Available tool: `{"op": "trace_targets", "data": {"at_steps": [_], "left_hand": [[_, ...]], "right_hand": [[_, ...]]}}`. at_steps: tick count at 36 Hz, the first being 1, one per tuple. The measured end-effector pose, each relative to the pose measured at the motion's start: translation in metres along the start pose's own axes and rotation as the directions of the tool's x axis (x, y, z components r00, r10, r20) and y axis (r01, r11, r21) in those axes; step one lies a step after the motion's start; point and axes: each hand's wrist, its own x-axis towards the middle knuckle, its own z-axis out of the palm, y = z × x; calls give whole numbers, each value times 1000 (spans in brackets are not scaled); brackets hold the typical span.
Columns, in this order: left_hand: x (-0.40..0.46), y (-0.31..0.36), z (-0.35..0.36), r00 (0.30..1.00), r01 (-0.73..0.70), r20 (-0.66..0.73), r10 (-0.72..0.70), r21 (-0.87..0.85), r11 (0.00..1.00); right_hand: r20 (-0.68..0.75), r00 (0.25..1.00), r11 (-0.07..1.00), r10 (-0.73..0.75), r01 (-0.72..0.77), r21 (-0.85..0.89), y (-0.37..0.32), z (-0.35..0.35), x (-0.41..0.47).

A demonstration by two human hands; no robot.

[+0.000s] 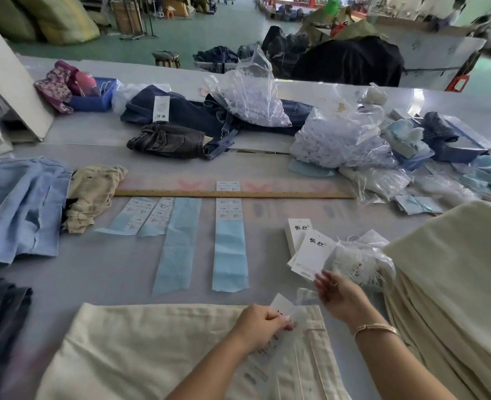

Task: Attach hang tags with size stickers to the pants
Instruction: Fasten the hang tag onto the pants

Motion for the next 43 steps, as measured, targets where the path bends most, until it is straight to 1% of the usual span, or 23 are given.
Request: {"op": "trace_targets", "data": {"at_steps": [3, 4, 5, 6, 7, 8, 9, 10, 11, 13, 14, 16, 18, 19, 20, 22, 23, 25, 28, 32, 35, 40, 43], "left_hand": [[-2, -1, -16, 1000, 8, -4, -8, -18, 1000], [-4, -1, -22, 1000, 6, -2, -6, -28, 1000], [-6, 0, -28, 1000, 2, 3, -2, -35, 999], [-8, 1, -34, 1000, -1, 11, 1, -40, 999], [-10, 2, -39, 1000, -5, 21, 6, -41, 999], [-12, 2, -44, 1000, -11, 28, 12, -34, 999], [-14, 3, -49, 999, -21, 33, 21, -24, 999], [-16, 3, -54, 999, -30, 33, 31, -16, 999], [-17, 3, -57, 999, -38, 34, 38, -7, 999], [-20, 3, -62, 998, -49, 48, 48, 20, 999], [-21, 4, -64, 997, -52, 64, 50, 36, 998], [-25, 7, -66, 994, -51, 100, 44, 67, 996], [-29, 10, -68, 992, -43, 122, 30, 103, 994], [-31, 11, -69, 992, -25, 128, 11, 113, 993], [-33, 11, -71, 991, -1, 134, -14, 111, 994], [-39, 10, -73, 988, 32, 146, -43, 77, 997], [-42, 9, -74, 986, 37, 159, -45, 53, 998], [-47, 7, -76, 982, 35, 183, -38, 19, 999], [-53, 4, -79, 977, 30, 210, -29, -2, 1000], [-61, -2, -78, 976, 44, 215, -30, -60, 997], [-66, -7, -77, 969, 65, 243, -45, -72, 995], [-74, -12, -75, 953, 77, 298, -51, -77, 994], [-75, -16, -75, 962, 88, 263, -70, -57, 995]], "right_hand": [[-68, 997, 1000, -24, 23, -11, -25, -13, 16], [-92, 996, 995, -19, 10, -99, -33, -17, 18], [-114, 993, 968, -28, -1, -249, -38, -23, 19], [-119, 991, 874, -55, -10, -485, -41, -27, 15], [-115, 988, 675, -103, -15, -738, -42, -32, 10], [-111, 974, 391, -197, -26, -920, -43, -37, 4], [-68, 951, 115, -301, -34, -993, -42, -40, -3], [-3, 927, -57, -376, -26, -998, -39, -39, -9], [84, 899, -126, -429, 32, -991, -33, -35, -16], [283, 840, -101, -464, 267, -958, -10, -21, -33], [427, 756, -89, -496, 445, -891, 6, -14, -43], [697, 529, -151, -484, 734, -662, 38, 3, -72], [852, 362, -239, -379, 851, -467, 62, 16, -94], [889, 302, -287, -345, 867, -406, 72, 21, -99], [908, 267, -315, -323, 874, -369, 79, 24, -101], [905, 275, -314, -323, 871, -377, 90, 29, -103], [889, 312, -287, -334, 865, -412, 93, 31, -103], [854, 393, -213, -340, 853, -477, 99, 32, -105], [825, 417, -145, -381, 855, -499, 106, 30, -109], [738, 524, 13, -425, 819, -574, 110, 26, -110], [721, 559, 53, -409, 803, -593, 112, 23, -109], [677, 641, 170, -361, 759, -628, 110, 20, -111], [609, 698, 308, -377, 714, -628, 105, 17, -113]]}}
